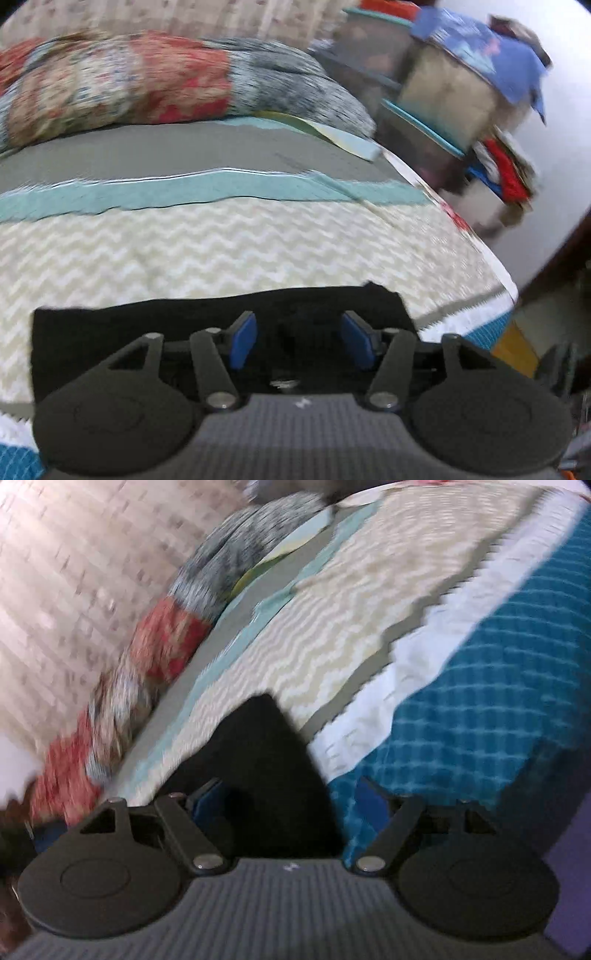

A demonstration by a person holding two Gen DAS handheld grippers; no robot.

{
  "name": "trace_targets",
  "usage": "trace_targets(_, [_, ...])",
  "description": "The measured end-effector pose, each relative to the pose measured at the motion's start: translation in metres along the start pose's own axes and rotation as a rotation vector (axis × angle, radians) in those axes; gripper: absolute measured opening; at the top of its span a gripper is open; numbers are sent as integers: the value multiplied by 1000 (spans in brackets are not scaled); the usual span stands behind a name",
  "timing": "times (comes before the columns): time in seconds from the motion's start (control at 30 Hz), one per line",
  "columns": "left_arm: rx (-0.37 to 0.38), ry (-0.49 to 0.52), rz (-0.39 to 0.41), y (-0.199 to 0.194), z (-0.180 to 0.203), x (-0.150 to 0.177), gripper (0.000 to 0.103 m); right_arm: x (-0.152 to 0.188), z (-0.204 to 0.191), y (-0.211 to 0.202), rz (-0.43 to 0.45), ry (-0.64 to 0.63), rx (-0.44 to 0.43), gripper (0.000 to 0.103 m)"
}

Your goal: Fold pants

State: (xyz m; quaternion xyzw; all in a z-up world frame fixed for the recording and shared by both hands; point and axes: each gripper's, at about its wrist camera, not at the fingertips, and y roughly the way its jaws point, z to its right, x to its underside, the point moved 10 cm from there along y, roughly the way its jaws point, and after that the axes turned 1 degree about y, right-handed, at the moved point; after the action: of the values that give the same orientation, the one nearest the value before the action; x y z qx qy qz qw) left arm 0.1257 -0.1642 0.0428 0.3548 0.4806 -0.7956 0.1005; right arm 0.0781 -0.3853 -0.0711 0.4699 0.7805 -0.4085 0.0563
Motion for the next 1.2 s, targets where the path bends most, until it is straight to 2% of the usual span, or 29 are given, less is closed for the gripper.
trace_targets(0.03, [5, 13, -13, 5, 7, 0, 60, 5, -5, 3, -31, -30, 16, 39])
trace_targets(0.07, [4, 21, -34, 9, 16, 2, 66, 11, -9, 5, -54, -46, 50, 35])
trace_targets(0.1, [1, 23, -61, 16, 23, 1, 77, 12, -15, 1, -53, -72, 65, 28])
trace_targets(0.2, [32, 25, -95, 27, 45, -1, 97, 19, -57, -13, 4, -275, 61, 26])
trace_targets(0.3, [57, 75, -106, 34, 69, -4, 103, 37, -99, -27, 48, -472, 44, 25])
trace_targets(0.37, [44, 113, -111, 38, 78, -1, 103, 49, -113, -30, 68, -588, 40, 25])
trace_targets(0.43, [26, 127, -115, 44, 81, -1, 94, 59, -133, -24, 75, -663, 29, 25])
trace_targets(0.47, [12, 136, -121, 47, 80, 2, 63, 65, -139, -26, 78, -694, 18, 25])
trace_targets(0.5, [1, 140, -141, 48, 77, 5, 27, 69, -147, -27, 85, -724, 10, 25])
trace_targets(0.53, [-19, 135, -158, 49, 71, 8, 18, 73, -152, -29, 95, -752, 2, 25])
trace_targets(0.6, [-14, 86, -143, 43, 57, 7, 15, 77, -160, -31, 108, -780, 1, 26])
trace_targets(0.67, [5, 21, -126, 31, 43, 4, 14, 74, -158, -31, 112, -758, -7, 32])
trace_targets(0.7, [17, -5, -118, 26, 36, 3, 14, 74, -157, -32, 128, -740, -9, 47])
trace_targets(0.73, [29, -30, -106, 19, 29, 2, 14, 73, -154, -32, 139, -727, -6, 68])
trace_targets(0.77, [34, -48, -99, 16, 24, -1, 14, 74, -151, -32, 138, -726, 1, 72])
trace_targets(0.83, [52, -96, -92, 6, 11, -2, 14, 79, -149, -21, 117, -734, 4, 69])
trace_targets(0.87, [62, -119, -91, 2, 5, -2, 14, 82, -149, -13, 91, -741, 12, 62])
trace_targets(0.9, [71, -143, -89, -4, -2, -1, 14, 85, -151, -7, 68, -746, 12, 32])
trace_targets(0.93, [76, -157, -77, -9, -8, -2, 14, 87, -157, -7, 52, -750, 4, 19])
trace_targets(1.07, [88, -204, 21, -50, -40, -9, 14, 94, -202, -24, 97, -824, -86, 18])
trace_targets(1.2, [76, -283, 96, -86, -86, -10, 14, 120, -252, -31, 79, -924, -195, 18])
